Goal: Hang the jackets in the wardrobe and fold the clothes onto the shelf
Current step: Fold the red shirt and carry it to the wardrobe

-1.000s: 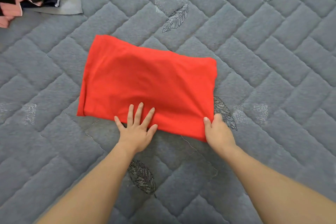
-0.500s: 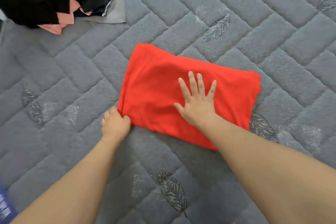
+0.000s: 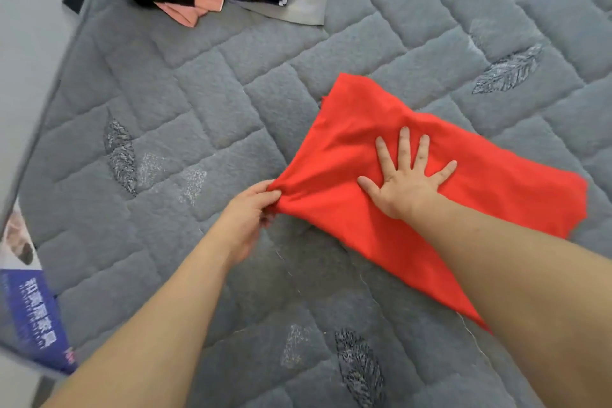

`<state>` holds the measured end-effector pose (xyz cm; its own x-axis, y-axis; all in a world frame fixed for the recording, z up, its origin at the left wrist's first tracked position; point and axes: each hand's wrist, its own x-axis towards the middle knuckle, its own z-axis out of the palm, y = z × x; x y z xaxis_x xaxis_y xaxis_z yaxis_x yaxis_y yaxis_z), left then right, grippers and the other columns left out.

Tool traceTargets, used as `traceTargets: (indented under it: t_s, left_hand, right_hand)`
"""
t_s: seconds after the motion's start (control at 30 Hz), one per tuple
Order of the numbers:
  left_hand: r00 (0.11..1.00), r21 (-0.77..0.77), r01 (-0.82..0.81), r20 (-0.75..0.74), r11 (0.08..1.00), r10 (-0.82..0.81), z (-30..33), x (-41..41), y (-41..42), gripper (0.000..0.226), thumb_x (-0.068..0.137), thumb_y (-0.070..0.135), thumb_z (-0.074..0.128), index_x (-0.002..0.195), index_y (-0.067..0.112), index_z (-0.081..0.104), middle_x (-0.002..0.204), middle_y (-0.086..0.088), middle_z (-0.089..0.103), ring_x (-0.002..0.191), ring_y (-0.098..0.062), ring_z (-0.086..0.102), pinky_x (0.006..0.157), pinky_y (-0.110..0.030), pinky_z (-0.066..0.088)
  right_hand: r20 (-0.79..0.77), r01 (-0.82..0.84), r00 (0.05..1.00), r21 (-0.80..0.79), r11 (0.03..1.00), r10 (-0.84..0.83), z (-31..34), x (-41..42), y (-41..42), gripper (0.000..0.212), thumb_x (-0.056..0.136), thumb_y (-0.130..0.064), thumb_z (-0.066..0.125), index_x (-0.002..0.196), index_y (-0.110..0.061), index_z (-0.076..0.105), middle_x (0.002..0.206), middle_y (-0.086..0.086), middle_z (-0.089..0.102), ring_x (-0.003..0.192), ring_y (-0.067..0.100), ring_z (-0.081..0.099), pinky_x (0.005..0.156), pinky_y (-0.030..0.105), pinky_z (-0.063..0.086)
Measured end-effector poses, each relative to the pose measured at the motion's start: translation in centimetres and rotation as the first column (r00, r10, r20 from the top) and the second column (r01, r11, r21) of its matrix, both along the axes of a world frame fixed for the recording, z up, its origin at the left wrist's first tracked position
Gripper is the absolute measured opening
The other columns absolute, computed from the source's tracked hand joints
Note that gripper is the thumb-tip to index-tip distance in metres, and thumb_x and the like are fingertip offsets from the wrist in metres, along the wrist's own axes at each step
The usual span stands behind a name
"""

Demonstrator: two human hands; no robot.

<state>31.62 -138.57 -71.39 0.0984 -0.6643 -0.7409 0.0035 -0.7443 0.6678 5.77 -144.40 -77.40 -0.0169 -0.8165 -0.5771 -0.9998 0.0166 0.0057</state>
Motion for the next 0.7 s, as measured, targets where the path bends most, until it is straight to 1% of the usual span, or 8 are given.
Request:
traceTargets:
  t_s: [0.07, 0.13, 0.17, 0.2, 0.3, 0.37, 0.53, 0.7]
  left_hand:
    - [0.954, 0.024, 0.216, 0.207, 0.976, -0.216, 0.0, 1.2, -0.8, 0.015, 0.085, 0.014, 0.047, 0.075, 0.016, 0.057, 0.06, 0.006, 0.048, 0.057, -0.009, 0.045, 0.061, -0.031, 0.033]
    - [0.763, 0.185, 0.448, 0.431, 0.875, -0.482, -0.7, 1.7, -1.6, 0.02, 0.081, 0.034, 0.042, 0.074, 0.017, 0.052, 0.076, 0.0, 0.051, 0.084, -0.025, 0.052, 0.083, -0.039, 0.039]
    - [0.657, 0.289, 0.48, 0.507, 0.829, -0.557, -1.0, 1.6, -1.8, 0.027, 0.082, 0.043, 0.041, 0.083, 0.019, 0.054, 0.087, -0.001, 0.053, 0.096, -0.027, 0.049, 0.092, -0.041, 0.037]
    - [0.604, 0.337, 0.478, 0.544, 0.811, -0.582, -1.4, 1.3, -1.9, 0.03, 0.084, 0.051, 0.043, 0.094, 0.025, 0.055, 0.1, -0.002, 0.053, 0.105, -0.027, 0.046, 0.099, -0.043, 0.035]
    - [0.661, 0.306, 0.462, 0.507, 0.832, -0.553, -3.6, -0.1, -1.8, 0.047, 0.083, 0.066, 0.054, 0.118, 0.036, 0.045, 0.127, -0.003, 0.04, 0.126, -0.03, 0.036, 0.11, -0.048, 0.03]
    - [0.641, 0.336, 0.454, 0.521, 0.825, -0.564, -5.2, -0.4, -1.8, 0.049, 0.079, 0.074, 0.053, 0.112, 0.042, 0.035, 0.121, 0.002, 0.031, 0.129, -0.029, 0.031, 0.109, -0.049, 0.027]
    - [0.612, 0.355, 0.398, 0.584, 0.846, -0.533, -7.5, -0.6, -2.4, 0.045, 0.074, 0.077, 0.049, 0.091, 0.045, 0.023, 0.106, 0.007, 0.02, 0.124, -0.028, 0.03, 0.101, -0.052, 0.027]
    - [0.607, 0.362, 0.343, 0.619, 0.867, -0.498, -6.7, -1.6, -2.4, 0.041, 0.081, 0.069, 0.053, 0.096, 0.04, 0.029, 0.112, 0.004, 0.026, 0.125, -0.029, 0.031, 0.102, -0.053, 0.026]
  right_hand:
    - [-0.035, -0.036, 0.999, 0.017, 0.999, 0.037, 1.0, 0.8, -0.8, 0.085, 0.086, -0.077, 0.025, 0.152, -0.039, -0.012, 0.159, 0.007, -0.028, 0.145, 0.044, -0.02, 0.103, 0.078, 0.0]
    - [-0.043, -0.038, 0.999, -0.1, 0.994, 0.034, 2.4, 2.4, -2.5, 0.075, 0.085, -0.061, 0.042, 0.148, -0.022, 0.029, 0.155, 0.025, 0.014, 0.141, 0.052, 0.015, 0.11, 0.072, 0.012]
    - [-0.027, 0.003, 1.0, -0.185, 0.983, -0.008, 3.0, 3.2, -3.7, 0.068, 0.082, -0.054, 0.046, 0.137, -0.014, 0.042, 0.145, 0.026, 0.031, 0.134, 0.049, 0.029, 0.11, 0.07, 0.016]
    - [0.006, 0.056, 0.998, -0.261, 0.964, -0.056, 3.3, 3.8, -5.0, 0.064, 0.08, -0.051, 0.047, 0.129, -0.01, 0.047, 0.14, 0.024, 0.037, 0.132, 0.045, 0.034, 0.111, 0.069, 0.014]
    - [0.164, 0.121, 0.983, -0.274, 0.954, -0.078, 2.6, 5.0, -9.4, 0.08, 0.083, -0.059, 0.05, 0.145, -0.013, 0.03, 0.153, 0.019, 0.026, 0.142, 0.038, 0.025, 0.114, 0.065, 0.009]
    - [0.219, 0.107, 0.974, -0.22, 0.97, -0.058, 1.6, 6.0, -11.9, 0.091, 0.082, -0.065, 0.054, 0.15, -0.015, 0.021, 0.15, 0.018, 0.031, 0.139, 0.037, 0.03, 0.114, 0.057, 0.019]
    - [0.164, 0.093, 0.985, -0.233, 0.968, -0.055, 0.6, 7.4, -14.1, 0.072, 0.076, -0.059, 0.06, 0.129, -0.013, 0.047, 0.136, 0.016, 0.049, 0.129, 0.036, 0.043, 0.104, 0.05, 0.032]
    - [0.165, -0.016, 0.985, -0.148, 0.989, 0.041, 2.2, 7.4, -13.4, 0.048, 0.082, -0.041, 0.054, 0.12, -0.013, 0.06, 0.131, 0.016, 0.056, 0.124, 0.037, 0.05, 0.101, 0.045, 0.037]
